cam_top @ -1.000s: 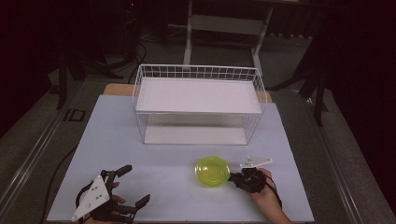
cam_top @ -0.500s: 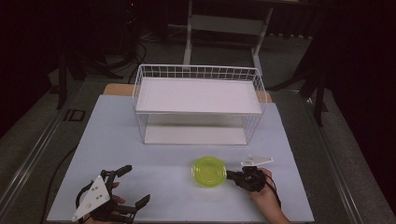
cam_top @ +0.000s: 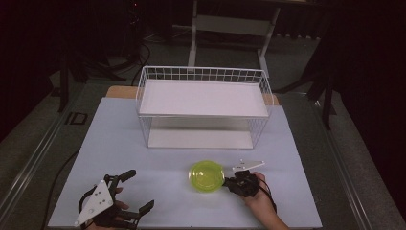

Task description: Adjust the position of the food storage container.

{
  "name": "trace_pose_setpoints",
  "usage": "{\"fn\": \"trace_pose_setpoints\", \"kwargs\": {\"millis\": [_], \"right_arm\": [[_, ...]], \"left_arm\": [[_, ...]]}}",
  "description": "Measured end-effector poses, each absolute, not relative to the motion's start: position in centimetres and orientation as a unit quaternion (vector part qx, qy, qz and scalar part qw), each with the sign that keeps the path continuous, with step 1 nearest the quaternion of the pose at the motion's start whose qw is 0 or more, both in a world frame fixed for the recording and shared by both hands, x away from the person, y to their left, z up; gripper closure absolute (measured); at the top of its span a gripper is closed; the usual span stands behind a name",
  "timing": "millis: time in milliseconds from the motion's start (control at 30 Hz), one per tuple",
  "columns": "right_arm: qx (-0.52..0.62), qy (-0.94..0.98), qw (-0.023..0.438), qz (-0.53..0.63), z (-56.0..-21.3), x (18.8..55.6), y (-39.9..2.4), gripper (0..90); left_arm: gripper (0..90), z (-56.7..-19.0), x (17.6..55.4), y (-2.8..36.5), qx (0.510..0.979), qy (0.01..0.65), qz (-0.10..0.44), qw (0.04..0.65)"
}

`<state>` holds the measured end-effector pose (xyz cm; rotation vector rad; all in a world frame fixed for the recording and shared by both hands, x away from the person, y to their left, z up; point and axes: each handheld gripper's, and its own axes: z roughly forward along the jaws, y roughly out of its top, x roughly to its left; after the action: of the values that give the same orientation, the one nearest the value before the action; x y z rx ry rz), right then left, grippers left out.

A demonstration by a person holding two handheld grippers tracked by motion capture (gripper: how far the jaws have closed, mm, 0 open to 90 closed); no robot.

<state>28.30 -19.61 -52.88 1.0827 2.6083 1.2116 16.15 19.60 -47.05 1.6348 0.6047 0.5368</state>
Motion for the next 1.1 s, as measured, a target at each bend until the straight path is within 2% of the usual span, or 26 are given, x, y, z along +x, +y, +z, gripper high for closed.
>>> {"fn": "trace_pose_setpoints", "kwargs": {"millis": [633, 933, 1100], "right_arm": [[0.330, 0.860, 0.027, 0.389, -53.2, 28.7, -16.1, 89.6], [0.335, 0.853, 0.038, 0.398, -52.0, 28.2, -17.8, 89.0], [0.322, 0.851, 0.061, 0.411, -50.2, 27.1, -19.3, 83.4]], "left_arm": [[1.1, -47.0, 16.1, 19.5, 0.711, 0.261, 0.233, 0.610], [1.1, -47.1, 16.2, 19.7, 0.702, 0.258, 0.223, 0.625], [1.1, -47.0, 16.4, 19.5, 0.704, 0.249, 0.221, 0.627]]}}
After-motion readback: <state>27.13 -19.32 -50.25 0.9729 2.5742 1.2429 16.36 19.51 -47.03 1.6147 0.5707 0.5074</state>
